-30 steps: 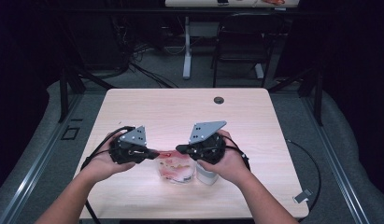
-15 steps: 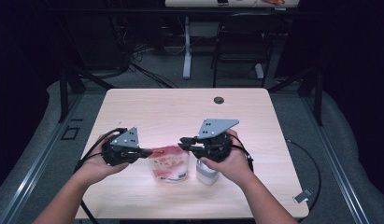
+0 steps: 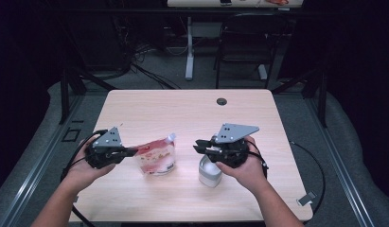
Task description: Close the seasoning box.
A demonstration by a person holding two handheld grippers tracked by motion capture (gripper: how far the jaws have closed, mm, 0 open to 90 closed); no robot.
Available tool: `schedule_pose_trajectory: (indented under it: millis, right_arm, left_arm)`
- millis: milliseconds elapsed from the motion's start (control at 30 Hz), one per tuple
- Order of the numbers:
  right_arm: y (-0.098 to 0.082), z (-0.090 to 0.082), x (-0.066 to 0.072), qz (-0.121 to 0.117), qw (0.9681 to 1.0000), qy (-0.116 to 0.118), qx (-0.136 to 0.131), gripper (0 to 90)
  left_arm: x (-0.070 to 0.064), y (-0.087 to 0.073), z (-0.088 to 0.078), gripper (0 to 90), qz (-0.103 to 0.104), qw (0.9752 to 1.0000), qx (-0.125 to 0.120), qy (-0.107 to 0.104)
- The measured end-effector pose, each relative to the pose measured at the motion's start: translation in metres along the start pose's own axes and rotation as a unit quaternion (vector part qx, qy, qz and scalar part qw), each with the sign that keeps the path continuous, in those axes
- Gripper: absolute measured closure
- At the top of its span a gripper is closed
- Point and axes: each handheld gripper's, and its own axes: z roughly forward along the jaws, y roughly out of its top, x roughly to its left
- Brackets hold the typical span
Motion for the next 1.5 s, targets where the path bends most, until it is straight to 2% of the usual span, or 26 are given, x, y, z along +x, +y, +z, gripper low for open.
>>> schedule_pose_trajectory:
  millis: [133,200,267,400,600,733,867,933,1000,1133,1233,1300,1400,1500]
  right_arm:
    - [-0.008,-0.004,-0.003,0.015,0.9999,-0.005,0.005,79.3]
    - [-0.011,-0.006,-0.004,0.021,0.9997,-0.009,0.006,79.1]
    - [-0.014,-0.008,-0.005,0.025,0.9996,-0.010,0.006,79.1]
    - [-0.019,-0.012,-0.006,0.039,0.9992,-0.008,-0.002,79.1]
    - [-0.027,-0.020,-0.008,0.058,0.9981,-0.019,-0.008,78.9]
    - [-0.032,-0.031,-0.009,0.067,0.9972,-0.030,-0.013,78.7]
    - [-0.035,-0.043,-0.012,0.074,0.9959,-0.048,-0.021,78.3]
    - [-0.036,-0.050,-0.015,0.078,0.9948,-0.060,-0.027,78.3]
    - [-0.038,-0.055,-0.019,0.082,0.9936,-0.073,-0.027,78.5]
    - [-0.041,-0.062,-0.026,0.097,0.9907,-0.092,-0.028,78.5]
    - [-0.043,-0.065,-0.030,0.104,0.9885,-0.106,-0.028,78.5]
    - [-0.045,-0.067,-0.031,0.111,0.9867,-0.115,-0.029,78.6]
    - [-0.046,-0.069,-0.035,0.118,0.9849,-0.124,-0.026,78.6]
    - [-0.046,-0.073,-0.040,0.121,0.9832,-0.134,-0.025,78.5]
  left_arm:
    - [0.003,-0.005,0.001,85.3,-0.029,0.9992,-0.021,-0.017]
    - [0.004,-0.008,0.003,82.0,-0.038,0.9985,-0.025,-0.032]
    - [0.004,-0.010,0.006,78.0,-0.043,0.9983,-0.023,-0.032]
    - [0.004,-0.015,0.012,69.2,-0.059,0.9966,-0.029,-0.050]
    - [0.003,-0.025,0.018,56.5,-0.082,0.9950,-0.037,-0.043]
    - [0.003,-0.036,0.018,52.6,-0.104,0.9922,-0.054,-0.042]
    - [0.001,-0.049,0.017,52.1,-0.117,0.9904,-0.061,-0.038]
    - [0.000,-0.056,0.017,52.1,-0.121,0.9902,-0.058,-0.039]
    - [-0.002,-0.062,0.018,52.1,-0.122,0.9907,-0.052,-0.030]
    - [-0.006,-0.072,0.020,52.1,-0.133,0.9893,-0.054,-0.025]
    - [-0.009,-0.077,0.023,52.1,-0.139,0.9890,-0.050,-0.015]
    - [-0.011,-0.080,0.026,52.1,-0.151,0.9874,-0.047,-0.012]
    - [-0.013,-0.084,0.030,52.1,-0.158,0.9862,-0.050,-0.012]
    - [-0.016,-0.089,0.032,50.7,-0.156,0.9867,-0.047,0.003]
